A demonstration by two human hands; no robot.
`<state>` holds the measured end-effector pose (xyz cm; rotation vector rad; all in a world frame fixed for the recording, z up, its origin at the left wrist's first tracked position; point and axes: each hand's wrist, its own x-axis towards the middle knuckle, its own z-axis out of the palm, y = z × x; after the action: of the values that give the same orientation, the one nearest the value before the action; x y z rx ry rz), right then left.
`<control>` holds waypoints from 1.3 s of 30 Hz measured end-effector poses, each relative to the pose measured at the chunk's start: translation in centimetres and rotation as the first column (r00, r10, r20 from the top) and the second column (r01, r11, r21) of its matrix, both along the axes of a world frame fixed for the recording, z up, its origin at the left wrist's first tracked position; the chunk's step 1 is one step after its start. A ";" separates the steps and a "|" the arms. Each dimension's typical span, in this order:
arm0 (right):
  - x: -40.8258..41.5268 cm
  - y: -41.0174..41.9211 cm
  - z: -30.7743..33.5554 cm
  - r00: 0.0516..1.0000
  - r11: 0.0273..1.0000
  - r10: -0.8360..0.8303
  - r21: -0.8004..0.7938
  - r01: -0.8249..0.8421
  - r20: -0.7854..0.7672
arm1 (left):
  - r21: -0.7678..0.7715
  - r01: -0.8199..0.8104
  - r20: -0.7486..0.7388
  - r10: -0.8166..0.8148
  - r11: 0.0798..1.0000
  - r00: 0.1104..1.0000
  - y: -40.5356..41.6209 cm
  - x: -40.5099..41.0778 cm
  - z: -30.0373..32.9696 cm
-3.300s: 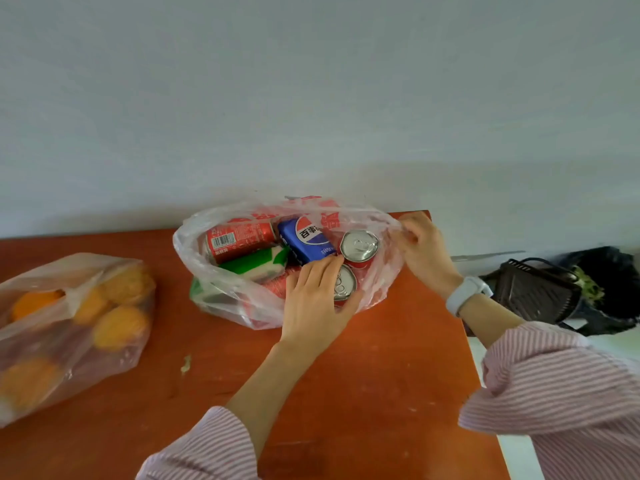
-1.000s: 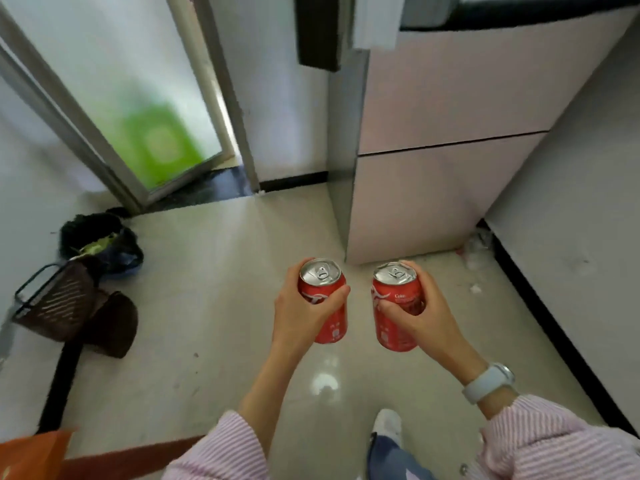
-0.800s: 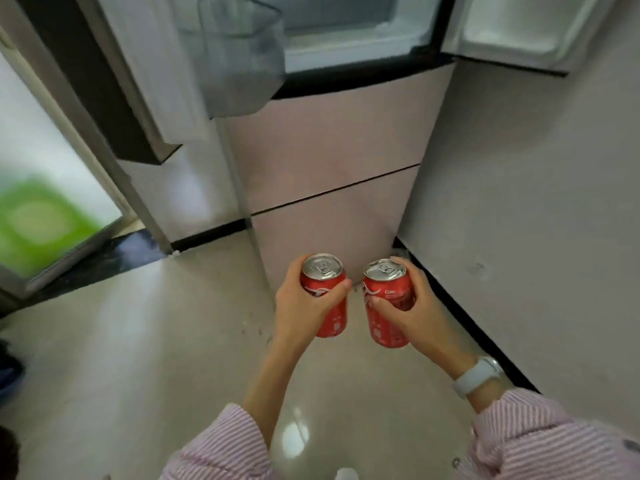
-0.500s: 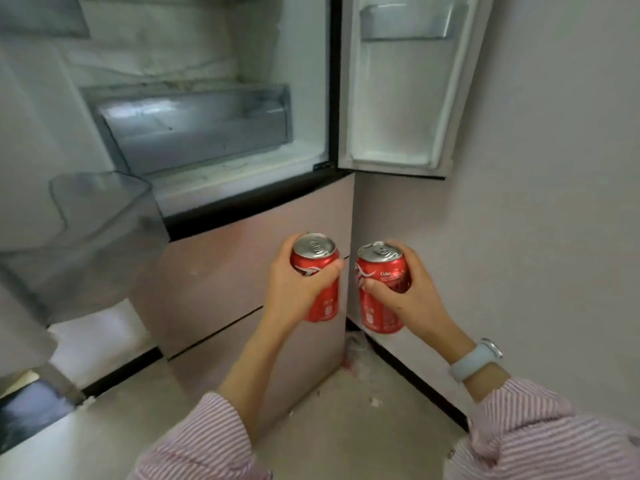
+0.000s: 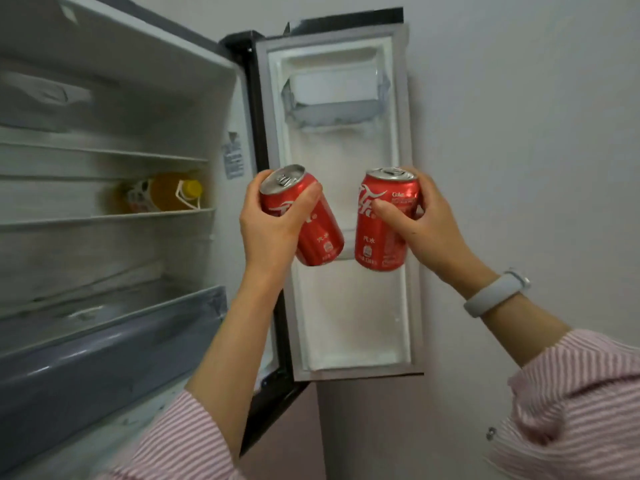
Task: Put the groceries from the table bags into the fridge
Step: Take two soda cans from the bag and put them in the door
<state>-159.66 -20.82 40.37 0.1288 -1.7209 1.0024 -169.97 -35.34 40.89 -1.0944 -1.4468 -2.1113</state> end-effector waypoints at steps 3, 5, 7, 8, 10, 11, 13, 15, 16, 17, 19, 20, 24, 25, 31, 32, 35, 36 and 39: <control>-2.7 3.1 3.9 0.994 0.995 -0.096 0.032 0.098 -0.045 | -0.011 -0.011 -0.052 0.011 1.000 0.999 3.1 -3.0 3.9; -4.7 5.2 5.2 0.993 0.993 -0.117 0.032 0.117 0.002 | -0.075 -0.064 -0.071 0.059 0.995 0.996 5.2 -5.5 5.2; -6.5 7.1 5.5 0.985 0.987 -0.155 0.059 0.151 0.076 | -0.188 -0.132 -0.047 0.126 0.973 0.991 7.2 -7.7 5.4; -7.4 8.0 5.3 0.975 0.980 -0.190 0.083 0.181 0.113 | -0.241 -0.149 -0.033 0.145 0.959 0.989 8.0 -8.5 5.3; -8.7 9.0 4.7 0.948 0.959 -0.267 0.149 0.243 0.171 | -0.315 -0.152 -0.006 0.158 0.937 0.987 8.9 -9.6 4.7; -9.3 9.4 4.5 0.939 0.948 -0.292 0.186 0.259 0.182 | -0.340 -0.164 -0.013 0.170 0.926 0.985 9.2 -10.0 4.4; -9.9 9.8 4.2 0.927 0.927 -0.323 0.260 0.270 0.191 | -0.385 -0.205 -0.055 0.200 0.900 0.978 9.8 -10.5 3.9; -10.4 9.9 4.2 0.911 0.909 -0.348 0.318 0.270 0.222 | -0.435 -0.264 -0.112 0.239 0.861 0.964 10.2 -10.6 3.6; -10.6 9.9 4.2 0.900 0.899 -0.362 0.345 0.269 0.241 | -0.459 -0.313 -0.154 0.272 0.832 0.950 10.3 -10.5 3.4; -10.8 9.8 4.1 0.891 0.889 -0.375 0.373 0.267 0.257 | -0.476 -0.365 -0.199 0.307 0.800 0.931 10.5 -10.5 3.3; -11.2 9.7 3.8 0.884 0.876 -0.386 0.406 0.261 0.265 | -0.480 -0.449 -0.253 0.371 0.753 0.893 10.7 -10.4 3.1; -11.5 9.8 3.7 0.886 0.879 -0.382 0.400 0.260 0.264 | -0.476 -0.480 -0.269 0.397 0.737 0.877 10.8 -10.5 3.1; -12.1 10.2 3.8 0.880 0.882 -0.392 0.383 0.277 0.267 | -0.489 -0.596 -0.419 0.428 0.637 0.801 11.0 -10.5 2.9; -12.2 10.3 3.9 0.867 0.860 -0.423 0.417 0.293 0.264 | -0.487 -0.647 -0.475 0.444 0.586 0.760 11.0 -10.5 2.9; -11.7 9.8 3.7 0.849 0.796 -0.463 0.542 0.271 0.255 | -0.408 -0.826 -0.699 0.448 0.390 0.557 10.6 -10.9 2.9; -11.5 9.7 3.6 0.850 0.798 -0.456 0.544 0.259 0.264 | -0.426 -0.807 -0.686 0.437 0.409 0.582 10.4 -11.1 2.8; -11.0 9.5 3.0 0.849 0.783 -0.467 0.561 0.268 0.247 | -0.451 -0.741 -0.632 0.408 0.497 0.658 9.7 -10.9 2.1; -10.8 9.3 2.7 0.843 0.766 -0.489 0.573 0.292 0.224 | -0.447 -0.724 -0.615 0.407 0.525 0.675 9.5 -10.7 1.8; -10.1 8.5 1.4 0.838 0.737 -0.530 0.559 0.379 0.131 | -0.386 -0.716 -0.599 0.433 0.582 0.674 8.5 -9.6 0.6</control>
<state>-169.77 -12.35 41.82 -0.1096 -2.1165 0.1712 -179.57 -26.84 41.46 -0.9795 -1.9295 -0.8480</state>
